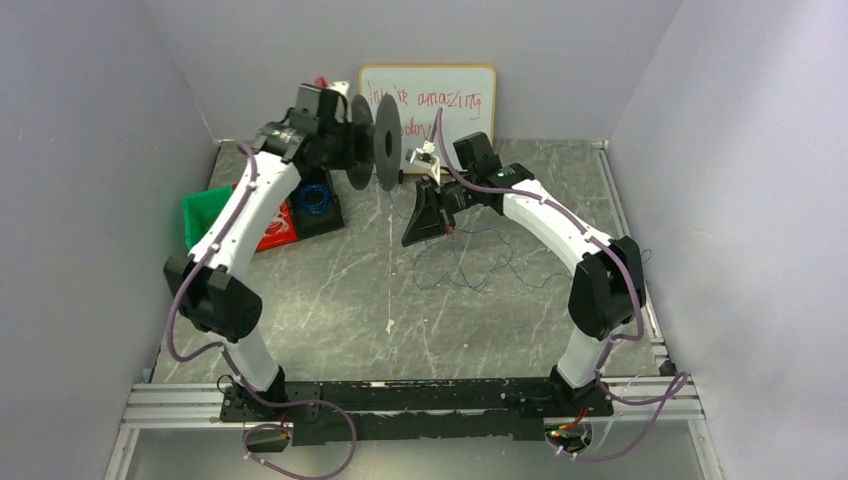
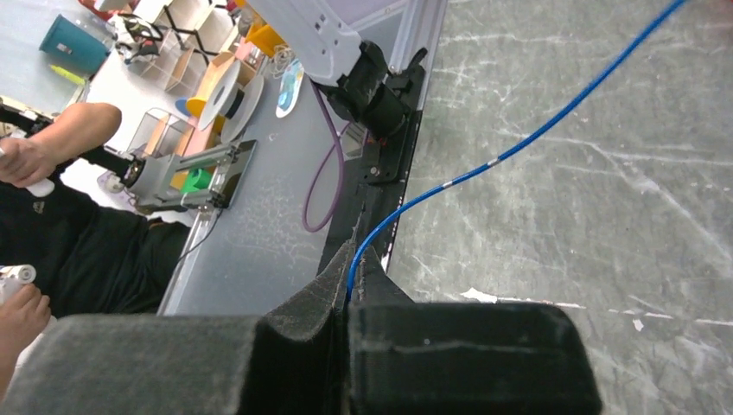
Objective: Wrap the cables
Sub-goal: Wrap the cable around the cable reel.
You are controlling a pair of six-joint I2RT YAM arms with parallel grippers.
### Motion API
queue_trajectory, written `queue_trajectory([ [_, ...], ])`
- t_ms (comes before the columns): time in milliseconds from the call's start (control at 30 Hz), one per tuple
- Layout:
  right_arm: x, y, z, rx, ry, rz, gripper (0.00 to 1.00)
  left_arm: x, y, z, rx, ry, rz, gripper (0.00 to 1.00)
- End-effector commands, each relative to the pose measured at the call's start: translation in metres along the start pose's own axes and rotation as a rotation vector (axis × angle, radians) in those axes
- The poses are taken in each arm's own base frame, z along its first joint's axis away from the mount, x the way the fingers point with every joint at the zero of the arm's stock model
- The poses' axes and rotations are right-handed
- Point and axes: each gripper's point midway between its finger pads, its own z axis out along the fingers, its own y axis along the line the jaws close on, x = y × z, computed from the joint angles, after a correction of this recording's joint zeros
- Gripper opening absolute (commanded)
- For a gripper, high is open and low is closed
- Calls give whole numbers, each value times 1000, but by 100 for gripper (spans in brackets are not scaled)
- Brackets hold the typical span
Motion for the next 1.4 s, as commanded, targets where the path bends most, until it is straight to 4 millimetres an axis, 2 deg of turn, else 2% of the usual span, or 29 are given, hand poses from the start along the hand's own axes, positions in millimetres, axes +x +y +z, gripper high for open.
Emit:
queue_trajectory([
  [0,18,-9,2,-5,18,1,0,-88,-14,-85,181,-314,-121,2],
  [167,35,-25,1,47,41,9,0,-101,-2,-105,228,-341,-180,2],
  [367,50,-47,-5,82,62,44,0,-104,1,-119,298,-348,-207,2],
  [567,61,-72,-21,103,43,117,0,-104,-1,-139,381,-357,-168,2],
  [667,64,-83,-33,116,28,150,0,-93,-12,-146,450,-339,-90,2],
  [800,63,-97,-52,154,-4,191,0,-68,-17,-150,501,-296,13,2],
  [1033,56,-120,-100,288,-72,240,0,-26,-13,-157,512,-226,215,2],
  [1233,46,-124,-141,370,-126,260,0,5,-2,-148,507,-168,400,2],
  [1367,38,-120,-155,391,-144,248,0,18,3,-139,511,-138,474,2],
])
